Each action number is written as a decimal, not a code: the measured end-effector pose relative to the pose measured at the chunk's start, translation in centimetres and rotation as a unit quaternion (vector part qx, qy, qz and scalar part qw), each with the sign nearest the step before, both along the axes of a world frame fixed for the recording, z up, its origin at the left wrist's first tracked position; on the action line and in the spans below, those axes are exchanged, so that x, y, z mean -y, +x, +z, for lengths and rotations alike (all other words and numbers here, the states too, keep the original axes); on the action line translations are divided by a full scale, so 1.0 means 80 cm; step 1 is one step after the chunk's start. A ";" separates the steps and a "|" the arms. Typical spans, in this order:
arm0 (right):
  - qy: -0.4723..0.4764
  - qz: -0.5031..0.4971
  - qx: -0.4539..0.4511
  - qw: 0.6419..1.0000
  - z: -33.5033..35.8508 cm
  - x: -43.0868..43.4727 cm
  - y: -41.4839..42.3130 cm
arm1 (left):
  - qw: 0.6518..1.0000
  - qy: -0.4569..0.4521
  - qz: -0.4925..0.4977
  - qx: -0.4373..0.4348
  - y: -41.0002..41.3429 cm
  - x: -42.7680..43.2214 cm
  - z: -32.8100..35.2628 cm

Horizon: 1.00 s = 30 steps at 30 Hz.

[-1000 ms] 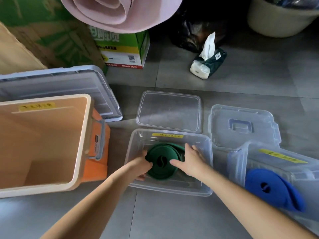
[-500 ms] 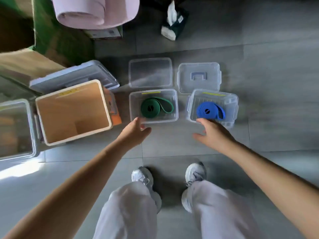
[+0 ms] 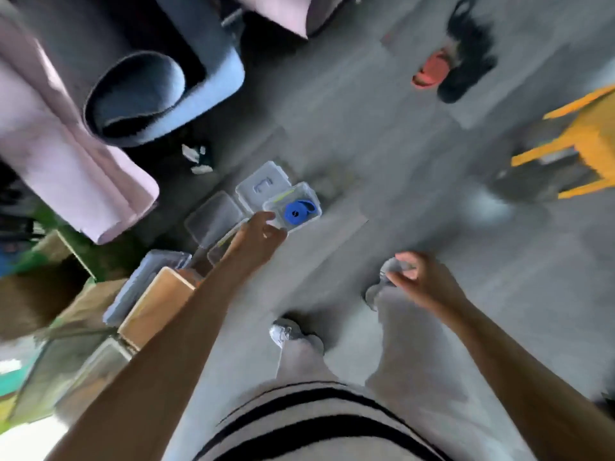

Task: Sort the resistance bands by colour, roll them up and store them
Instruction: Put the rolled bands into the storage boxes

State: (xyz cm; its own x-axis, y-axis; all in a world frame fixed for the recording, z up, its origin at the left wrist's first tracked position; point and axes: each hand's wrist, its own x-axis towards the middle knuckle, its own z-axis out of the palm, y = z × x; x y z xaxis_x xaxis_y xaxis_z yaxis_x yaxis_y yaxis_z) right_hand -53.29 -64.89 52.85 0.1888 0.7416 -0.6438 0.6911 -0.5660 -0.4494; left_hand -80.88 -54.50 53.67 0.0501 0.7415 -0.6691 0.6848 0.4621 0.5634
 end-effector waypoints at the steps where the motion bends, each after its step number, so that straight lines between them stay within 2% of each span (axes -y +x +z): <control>1: -0.004 -0.014 0.005 1.000 0.006 0.008 0.028 | 1.000 0.007 -0.014 -0.007 0.035 -0.010 0.011; 4: -0.009 -0.049 0.007 0.999 0.020 0.015 0.118 | 0.999 0.041 -0.001 0.033 0.150 -0.034 0.021; 8: 0.013 -0.076 0.009 0.997 0.045 -0.030 0.241 | 0.996 0.013 -0.081 -0.019 0.276 -0.055 0.019; 10: 0.040 -0.085 0.012 0.996 0.059 -0.073 0.299 | 0.994 0.004 -0.102 -0.035 0.319 -0.060 0.023; 16: 0.130 -0.120 -0.012 0.984 0.074 -0.210 0.430 | 0.995 -0.030 -0.082 -0.049 0.403 -0.123 0.007; 23: 0.067 -0.082 -0.018 0.994 0.026 -0.335 0.542 | 0.997 -0.040 -0.050 -0.042 0.519 -0.320 -0.043; 30: 0.020 -0.067 -0.009 0.997 0.031 -0.492 0.665 | 0.999 0.034 -0.043 -0.004 0.688 -0.572 0.010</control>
State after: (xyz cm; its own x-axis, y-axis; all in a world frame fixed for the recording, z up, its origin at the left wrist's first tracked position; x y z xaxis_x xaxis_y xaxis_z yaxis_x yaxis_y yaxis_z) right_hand -0.12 -25.53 55.34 0.2775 0.7355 -0.6181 0.6017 -0.6347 -0.4850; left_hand -25.82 -8.70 54.48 0.1103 0.7782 -0.6182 0.7247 0.3627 0.5858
